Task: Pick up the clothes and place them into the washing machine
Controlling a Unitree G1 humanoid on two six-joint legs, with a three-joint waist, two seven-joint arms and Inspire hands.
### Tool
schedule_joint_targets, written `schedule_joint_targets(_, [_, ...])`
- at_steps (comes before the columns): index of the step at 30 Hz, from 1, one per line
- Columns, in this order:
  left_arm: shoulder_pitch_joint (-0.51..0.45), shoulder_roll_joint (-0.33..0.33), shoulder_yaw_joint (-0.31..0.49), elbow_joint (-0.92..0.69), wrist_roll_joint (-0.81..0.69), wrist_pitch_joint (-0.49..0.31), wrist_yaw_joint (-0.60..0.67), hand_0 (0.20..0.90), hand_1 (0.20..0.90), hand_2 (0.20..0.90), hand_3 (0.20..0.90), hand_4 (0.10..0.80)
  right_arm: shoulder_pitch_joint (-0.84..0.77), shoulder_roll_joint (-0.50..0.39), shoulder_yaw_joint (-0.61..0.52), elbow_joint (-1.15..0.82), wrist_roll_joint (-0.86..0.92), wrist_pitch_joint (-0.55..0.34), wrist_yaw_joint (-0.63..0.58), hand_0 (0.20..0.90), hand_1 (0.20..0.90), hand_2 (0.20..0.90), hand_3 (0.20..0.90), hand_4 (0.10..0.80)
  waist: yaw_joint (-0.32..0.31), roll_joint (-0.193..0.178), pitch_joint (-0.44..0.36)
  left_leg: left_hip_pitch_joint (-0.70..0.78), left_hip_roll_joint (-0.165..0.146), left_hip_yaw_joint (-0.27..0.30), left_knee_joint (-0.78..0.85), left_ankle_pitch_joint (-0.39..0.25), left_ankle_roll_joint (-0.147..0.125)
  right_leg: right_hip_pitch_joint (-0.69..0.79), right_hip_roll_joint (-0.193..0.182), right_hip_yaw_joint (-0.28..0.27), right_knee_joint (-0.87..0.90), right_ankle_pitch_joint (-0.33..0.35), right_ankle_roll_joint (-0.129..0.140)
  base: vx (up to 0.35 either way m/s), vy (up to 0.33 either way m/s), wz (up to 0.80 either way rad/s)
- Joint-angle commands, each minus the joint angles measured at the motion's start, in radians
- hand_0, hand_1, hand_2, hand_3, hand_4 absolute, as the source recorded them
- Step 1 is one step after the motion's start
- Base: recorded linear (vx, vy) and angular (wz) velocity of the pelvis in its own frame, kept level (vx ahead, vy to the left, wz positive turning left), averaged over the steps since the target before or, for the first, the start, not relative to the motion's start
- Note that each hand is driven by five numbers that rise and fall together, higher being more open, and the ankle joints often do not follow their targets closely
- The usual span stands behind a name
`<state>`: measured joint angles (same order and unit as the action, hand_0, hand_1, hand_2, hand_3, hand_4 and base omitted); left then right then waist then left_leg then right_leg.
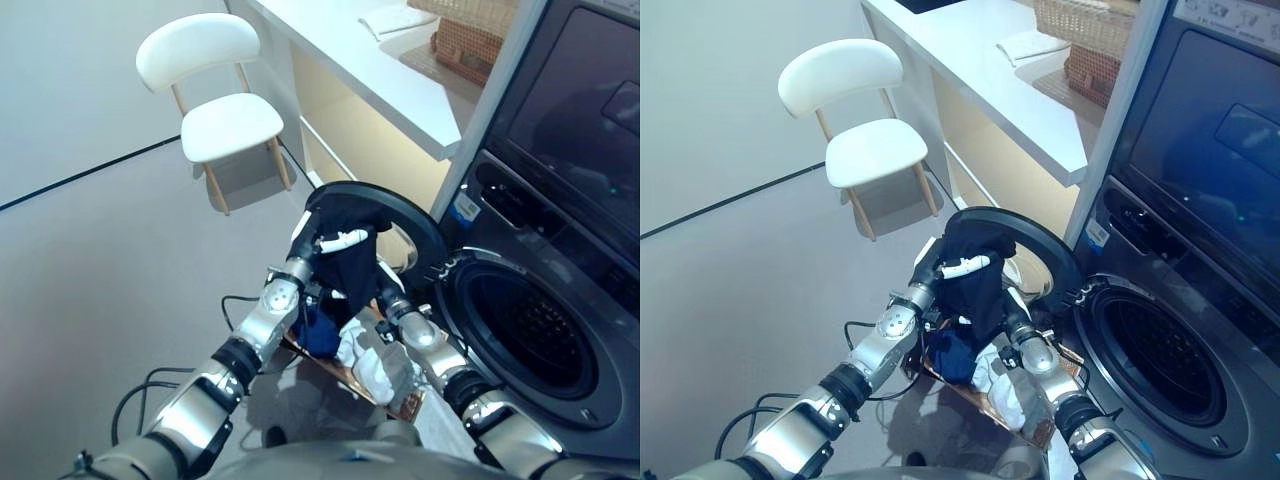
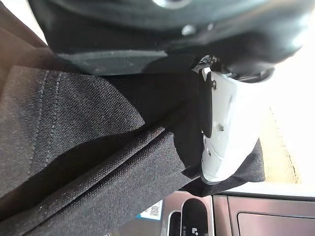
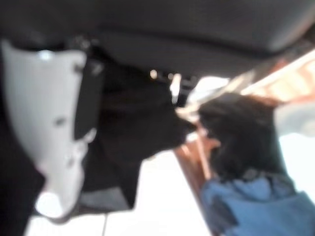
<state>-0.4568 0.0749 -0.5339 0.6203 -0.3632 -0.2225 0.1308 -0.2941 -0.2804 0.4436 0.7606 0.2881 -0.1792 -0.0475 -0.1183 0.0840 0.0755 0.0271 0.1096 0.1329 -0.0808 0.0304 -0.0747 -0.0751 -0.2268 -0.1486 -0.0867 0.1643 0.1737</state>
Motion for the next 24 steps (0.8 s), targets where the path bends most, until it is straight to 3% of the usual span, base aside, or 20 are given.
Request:
schedule_joint_targets(1, [-0.120,-0.018,-0.001,-0.118,-0.012,-0.119,-0.002,0.200,0.200,0.200,0.200,0.300,-0.174,0.075,-0.032,0.000,0.061,-0.129,-0.013,0.900,0.900,0.900,0.900,0.800,0.028,-0.049,-0.027,0.079,0.020,0.005,-0.006,-0.060,-0.068,0.084,-0.043,-0.035,0.000,-0.018,0.043,0.000,0.000,0.00])
schedule_joint_targets(20, [-0.096,-0.026,-0.009,-0.147,-0.047,-0.123,-0.019,0.200,0.200,0.200,0.200,0.300,-0.211,0.108,0.017,0.000,0.066,-0.130,0.018,0.900,0.900,0.900,0.900,0.800,0.041,-0.050,-0.024,0.079,0.024,0.003,-0.006,-0.058,-0.070,0.087,-0.042,-0.042,-0.001,-0.021,0.040,0.000,0.000,0.00])
schedule_joint_targets(21, [-0.097,-0.025,-0.009,-0.150,-0.046,-0.124,-0.019,0.200,0.200,0.200,0.200,0.300,-0.212,0.107,0.019,-0.003,0.068,-0.131,0.020,0.527,0.527,0.527,0.527,0.533,0.042,-0.050,-0.024,0.078,0.025,0.002,-0.006,-0.058,-0.070,0.086,-0.042,-0.043,-0.001,-0.021,0.040,0.000,0.000,0.00])
schedule_joint_targets(22, [-0.097,-0.025,-0.009,-0.149,-0.045,-0.124,-0.018,0.200,0.200,0.200,0.200,0.300,-0.214,0.107,0.021,-0.003,0.069,-0.131,0.022,0.225,0.225,0.225,0.225,0.318,0.042,-0.050,-0.023,0.077,0.025,0.002,-0.006,-0.057,-0.070,0.085,-0.042,-0.043,-0.001,-0.021,0.040,0.000,0.000,0.00])
schedule_joint_targets(24, [-0.097,-0.024,-0.009,-0.149,-0.042,-0.123,-0.017,0.200,0.200,0.200,0.200,0.300,-0.213,0.106,0.020,-0.002,0.074,-0.131,0.024,0.200,0.200,0.200,0.200,0.300,0.044,-0.051,-0.022,0.078,0.025,0.001,-0.006,-0.058,-0.069,0.086,-0.041,-0.043,-0.001,-0.021,0.040,0.000,0.000,0.00])
